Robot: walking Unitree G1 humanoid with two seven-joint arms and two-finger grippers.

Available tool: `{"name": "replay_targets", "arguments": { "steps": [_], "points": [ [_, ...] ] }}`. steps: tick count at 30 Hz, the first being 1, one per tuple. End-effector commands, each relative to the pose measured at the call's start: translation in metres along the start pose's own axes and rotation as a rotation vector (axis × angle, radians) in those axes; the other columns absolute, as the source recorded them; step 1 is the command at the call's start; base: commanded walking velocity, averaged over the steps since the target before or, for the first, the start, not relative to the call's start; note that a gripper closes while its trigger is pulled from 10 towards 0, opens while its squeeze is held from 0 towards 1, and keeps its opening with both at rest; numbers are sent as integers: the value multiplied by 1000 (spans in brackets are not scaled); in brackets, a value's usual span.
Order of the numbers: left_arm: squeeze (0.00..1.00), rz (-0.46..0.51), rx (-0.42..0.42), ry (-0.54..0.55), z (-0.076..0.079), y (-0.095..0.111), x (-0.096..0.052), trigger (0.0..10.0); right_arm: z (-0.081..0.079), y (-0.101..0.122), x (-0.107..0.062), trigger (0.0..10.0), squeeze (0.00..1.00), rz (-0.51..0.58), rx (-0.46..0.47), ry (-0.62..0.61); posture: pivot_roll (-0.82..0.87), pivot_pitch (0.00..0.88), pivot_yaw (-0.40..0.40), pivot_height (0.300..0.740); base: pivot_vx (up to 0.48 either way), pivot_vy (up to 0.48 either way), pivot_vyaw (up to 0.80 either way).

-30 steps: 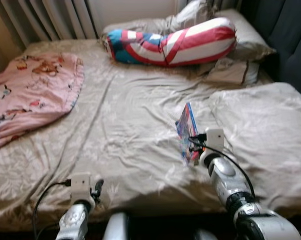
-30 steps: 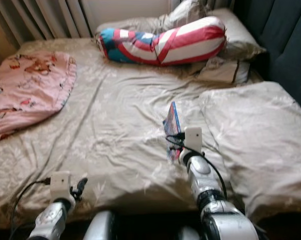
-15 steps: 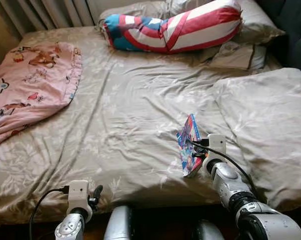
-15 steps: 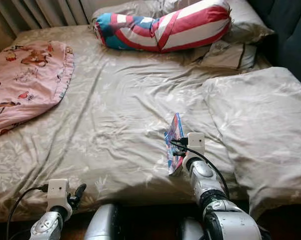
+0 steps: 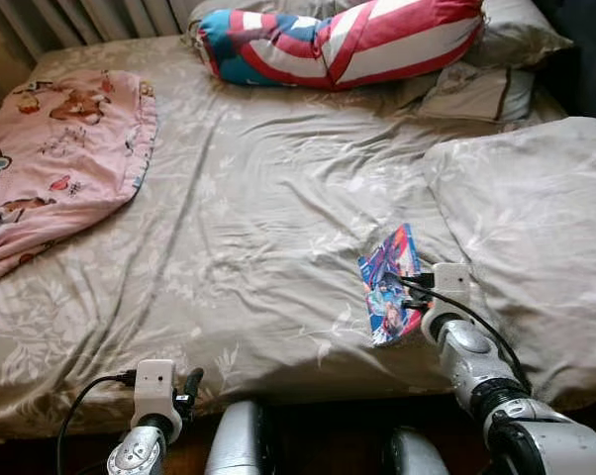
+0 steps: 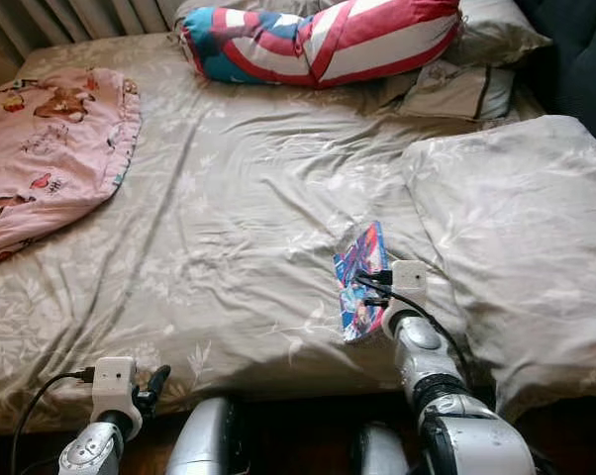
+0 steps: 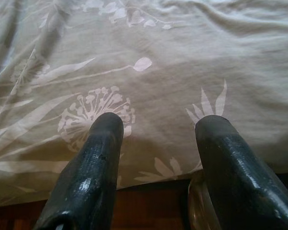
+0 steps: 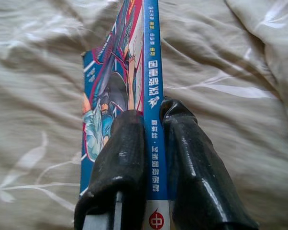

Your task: Clean up the room

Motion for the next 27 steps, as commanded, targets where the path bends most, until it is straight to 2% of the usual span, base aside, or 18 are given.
{"name": "replay_targets", "arguments": {
  "steps": [1, 6, 10, 11, 12, 13, 14, 20, 24, 27],
  "points": [
    [0, -27, 5, 3, -4, -8, -4, 10000, 2, -4, -1, 10000, 75, -12, -11, -11, 24, 228, 88, 637, 0, 0, 0],
    [0, -29, 5, 2, -4, -8, -4, 10000, 10, 1, -1, 10000, 71, -2, -13, -43, 24, 229, 88, 637, 0, 0, 0],
    [0, -34, 5, 3, -5, -10, -5, 10000, 10, 1, -1, 10000, 90, -3, -15, -46, 24, 229, 88, 637, 0, 0, 0],
    [0, -36, 4, 4, -5, -10, -5, 10000, 10, 0, -1, 10000, 482, -5, -18, -47, 24, 229, 88, 637, 0, 0, 0],
    [0, -37, 4, 4, -5, -10, -5, 10000, 10, -1, -1, 10000, 612, -7, -19, -48, 24, 229, 88, 637, 0, 0, 0],
    [0, -37, 4, 4, -5, -10, -5, 10000, 10, -1, -1, 10000, 612, -7, -19, -48, 24, 229, 88, 637, 0, 0, 0],
    [0, -37, 4, 4, -5, -11, -5, 10000, 11, -1, -1, 10000, 1000, -9, -20, -51, 24, 229, 88, 637, 0, 0, 0],
    [0, -39, 3, 3, -5, -11, -5, 10000, 14, -2, -1, 10000, 1000, -10, -24, -71, 25, 233, 90, 637, 0, 0, 0],
    [0, -39, 2, -2, -3, -10, -5, 10000, 28, 7, -2, 10000, 1000, 23, -13, -132, 24, 231, 91, 637, 0, 0, 0],
    [0, -39, 3, -4, -2, -10, -5, 10000, 32, 10, -2, 10000, 1000, 31, -9, -147, 24, 231, 91, 637, 0, 0, 0]
  ]
}}
Point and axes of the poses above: a point about 5 cm out from each wrist's last joint towards the gripper, its own x axis pointing out of the wrist towards the gripper, its own y axis along the axis of the wrist's last joint, z = x × y, the point moved 6 cm from there along x, pointing out of the wrist towards the gripper, and after that the axes turned 3 degrees about x, right-handed, at the moved point
